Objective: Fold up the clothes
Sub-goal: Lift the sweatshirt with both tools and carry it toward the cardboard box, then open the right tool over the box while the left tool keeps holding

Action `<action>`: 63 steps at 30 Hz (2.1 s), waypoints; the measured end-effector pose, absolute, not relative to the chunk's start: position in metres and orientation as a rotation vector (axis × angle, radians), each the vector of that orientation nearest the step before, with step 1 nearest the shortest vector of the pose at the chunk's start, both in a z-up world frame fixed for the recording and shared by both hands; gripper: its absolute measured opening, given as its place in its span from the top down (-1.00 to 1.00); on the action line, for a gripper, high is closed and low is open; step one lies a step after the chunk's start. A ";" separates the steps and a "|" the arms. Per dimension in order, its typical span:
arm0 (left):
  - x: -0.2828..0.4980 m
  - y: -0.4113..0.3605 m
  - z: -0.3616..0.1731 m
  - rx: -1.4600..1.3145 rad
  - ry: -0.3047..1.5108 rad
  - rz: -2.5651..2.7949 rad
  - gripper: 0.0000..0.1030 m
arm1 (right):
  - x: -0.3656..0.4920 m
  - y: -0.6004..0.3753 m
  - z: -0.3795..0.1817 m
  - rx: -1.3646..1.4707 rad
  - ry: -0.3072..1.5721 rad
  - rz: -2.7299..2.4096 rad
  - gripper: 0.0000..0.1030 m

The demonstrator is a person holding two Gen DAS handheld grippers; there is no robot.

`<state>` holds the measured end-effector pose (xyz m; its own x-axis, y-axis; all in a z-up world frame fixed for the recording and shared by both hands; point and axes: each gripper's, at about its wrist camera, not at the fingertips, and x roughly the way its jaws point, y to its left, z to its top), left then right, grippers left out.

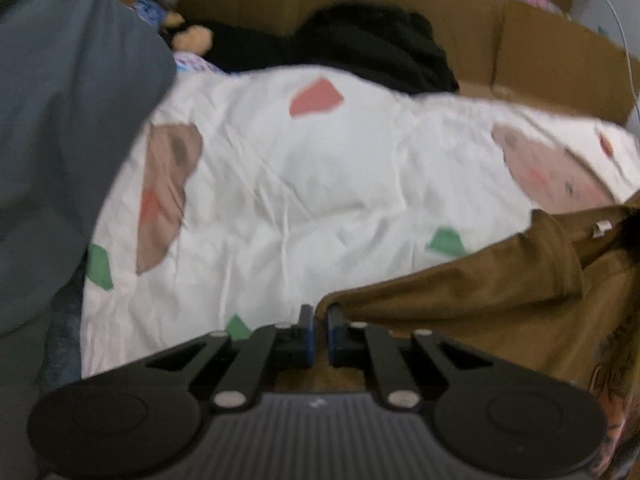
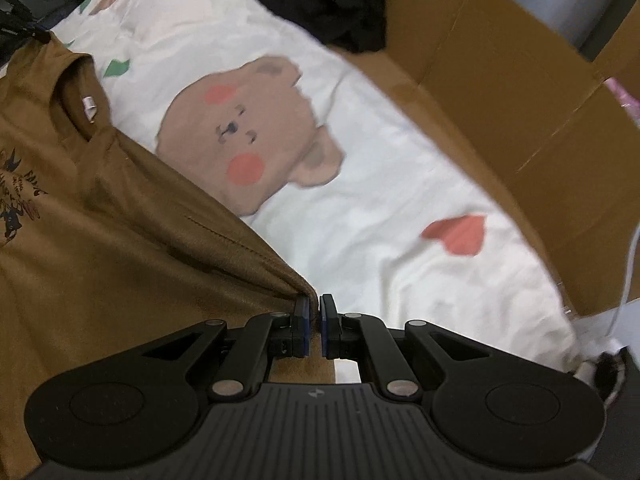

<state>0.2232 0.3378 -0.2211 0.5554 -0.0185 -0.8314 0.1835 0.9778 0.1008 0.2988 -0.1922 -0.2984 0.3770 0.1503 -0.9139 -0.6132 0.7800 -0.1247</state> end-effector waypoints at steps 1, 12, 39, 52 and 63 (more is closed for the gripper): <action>0.225 0.336 -0.220 0.184 0.969 -0.118 0.87 | 0.305 -0.195 -0.294 -0.479 1.073 0.499 0.91; 0.240 0.339 -0.220 0.155 0.892 -0.066 0.87 | 0.347 -0.186 -0.287 -0.492 1.004 0.424 0.91; 0.339 0.371 -0.245 0.177 0.839 0.065 0.88 | 0.470 -0.111 -0.349 -0.639 0.915 0.374 0.91; 0.380 0.362 -0.264 0.213 0.827 0.067 0.88 | 0.520 -0.112 -0.376 -0.680 0.957 0.327 0.91; 0.396 0.350 -0.278 0.281 0.850 0.116 0.76 | 0.545 -0.114 -0.407 -0.581 1.052 0.317 0.77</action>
